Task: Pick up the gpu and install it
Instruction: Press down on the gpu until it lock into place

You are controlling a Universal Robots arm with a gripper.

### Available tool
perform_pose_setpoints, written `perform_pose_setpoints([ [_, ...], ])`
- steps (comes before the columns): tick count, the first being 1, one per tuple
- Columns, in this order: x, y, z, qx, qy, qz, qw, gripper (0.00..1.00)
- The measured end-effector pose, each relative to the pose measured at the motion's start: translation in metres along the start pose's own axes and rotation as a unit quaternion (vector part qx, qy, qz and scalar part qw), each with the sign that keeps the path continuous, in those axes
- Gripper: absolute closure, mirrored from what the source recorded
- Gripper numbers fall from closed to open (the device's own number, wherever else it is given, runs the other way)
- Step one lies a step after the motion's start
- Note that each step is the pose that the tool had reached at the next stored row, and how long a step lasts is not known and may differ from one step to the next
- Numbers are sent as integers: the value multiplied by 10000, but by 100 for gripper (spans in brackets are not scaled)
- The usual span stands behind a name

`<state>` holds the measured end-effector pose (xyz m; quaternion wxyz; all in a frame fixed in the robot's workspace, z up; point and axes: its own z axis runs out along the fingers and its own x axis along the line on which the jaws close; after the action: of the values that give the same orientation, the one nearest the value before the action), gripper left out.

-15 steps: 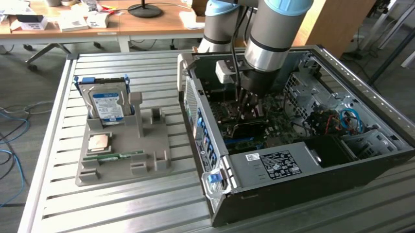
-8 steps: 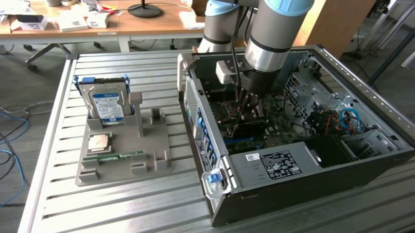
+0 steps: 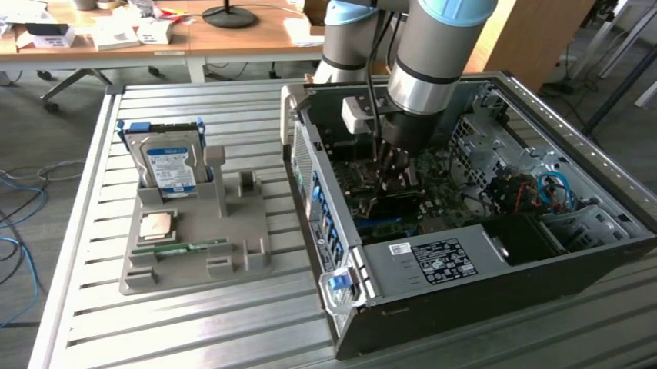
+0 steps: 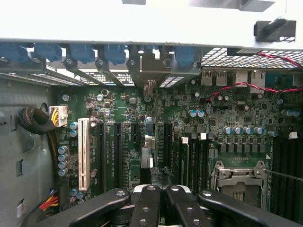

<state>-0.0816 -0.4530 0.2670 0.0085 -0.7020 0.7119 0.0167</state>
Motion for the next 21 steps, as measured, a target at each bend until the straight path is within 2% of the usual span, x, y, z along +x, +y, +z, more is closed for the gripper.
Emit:
perform_pose_setpoints([
  [21,15,9,18,0,0,0,10000,89],
])
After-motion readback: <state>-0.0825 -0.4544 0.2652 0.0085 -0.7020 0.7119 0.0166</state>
